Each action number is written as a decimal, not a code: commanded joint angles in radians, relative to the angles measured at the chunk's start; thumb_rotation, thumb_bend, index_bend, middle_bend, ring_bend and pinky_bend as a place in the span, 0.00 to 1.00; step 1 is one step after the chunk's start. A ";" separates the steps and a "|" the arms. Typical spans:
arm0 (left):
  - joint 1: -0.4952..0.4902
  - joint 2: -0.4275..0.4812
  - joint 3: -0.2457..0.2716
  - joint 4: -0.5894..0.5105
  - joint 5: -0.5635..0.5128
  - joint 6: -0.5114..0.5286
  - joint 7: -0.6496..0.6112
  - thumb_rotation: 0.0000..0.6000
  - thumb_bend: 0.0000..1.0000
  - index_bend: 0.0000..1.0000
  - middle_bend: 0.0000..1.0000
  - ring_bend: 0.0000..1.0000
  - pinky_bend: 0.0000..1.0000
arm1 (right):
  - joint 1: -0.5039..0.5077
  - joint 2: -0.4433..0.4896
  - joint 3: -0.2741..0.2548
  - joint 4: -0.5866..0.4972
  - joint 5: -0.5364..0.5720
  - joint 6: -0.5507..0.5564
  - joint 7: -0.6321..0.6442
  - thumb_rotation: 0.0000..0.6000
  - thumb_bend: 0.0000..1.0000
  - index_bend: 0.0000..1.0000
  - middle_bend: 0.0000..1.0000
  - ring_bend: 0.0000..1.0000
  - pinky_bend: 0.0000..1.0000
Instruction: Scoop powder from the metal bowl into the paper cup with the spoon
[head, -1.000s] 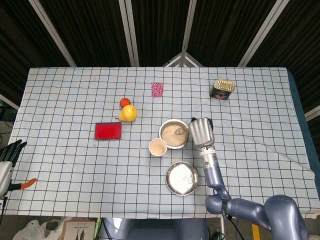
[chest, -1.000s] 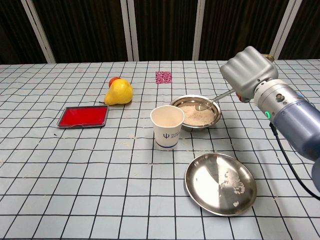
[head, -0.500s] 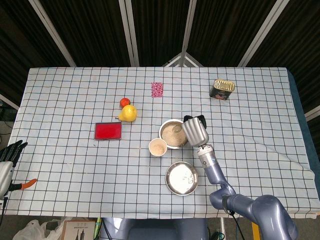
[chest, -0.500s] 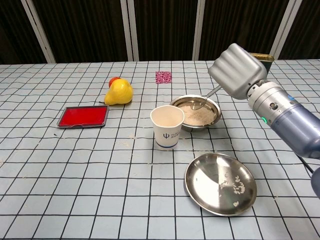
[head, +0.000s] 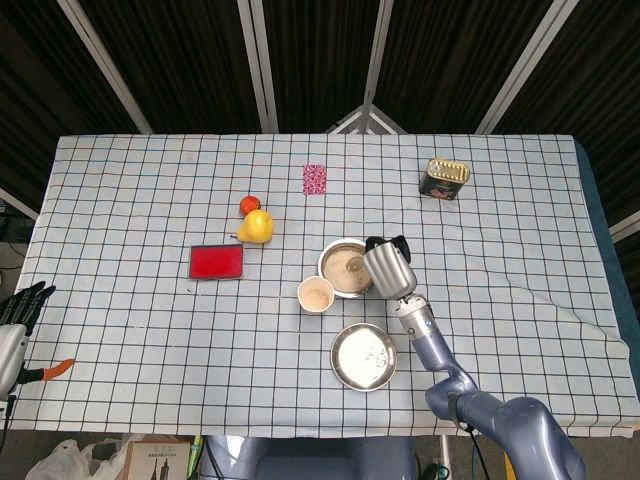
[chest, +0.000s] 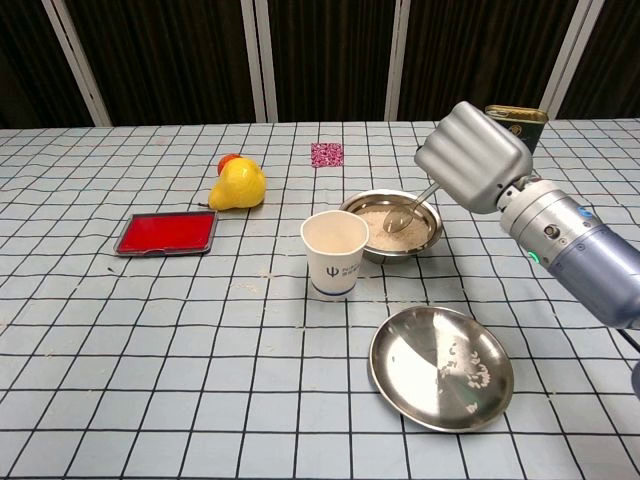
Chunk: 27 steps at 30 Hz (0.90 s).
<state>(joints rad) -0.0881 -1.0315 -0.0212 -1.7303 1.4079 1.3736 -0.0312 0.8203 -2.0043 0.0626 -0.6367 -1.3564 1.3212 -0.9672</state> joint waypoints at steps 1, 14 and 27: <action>-0.001 0.001 0.000 0.000 -0.002 -0.003 -0.004 1.00 0.00 0.00 0.00 0.00 0.00 | 0.006 -0.012 0.013 0.033 -0.017 -0.001 0.016 1.00 0.69 0.60 0.93 1.00 0.97; -0.002 0.007 0.002 -0.005 -0.002 -0.009 -0.023 1.00 0.00 0.00 0.00 0.00 0.00 | 0.002 -0.015 0.016 0.125 -0.067 -0.026 0.062 1.00 0.69 0.60 0.93 1.00 0.97; 0.000 0.005 0.005 -0.007 0.005 -0.002 -0.014 1.00 0.00 0.00 0.00 0.00 0.00 | -0.033 -0.071 0.006 0.150 -0.107 -0.006 0.112 1.00 0.69 0.60 0.93 1.00 0.97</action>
<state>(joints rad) -0.0879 -1.0263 -0.0163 -1.7369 1.4126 1.3723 -0.0455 0.7895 -2.0720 0.0695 -0.4896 -1.4603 1.3141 -0.8579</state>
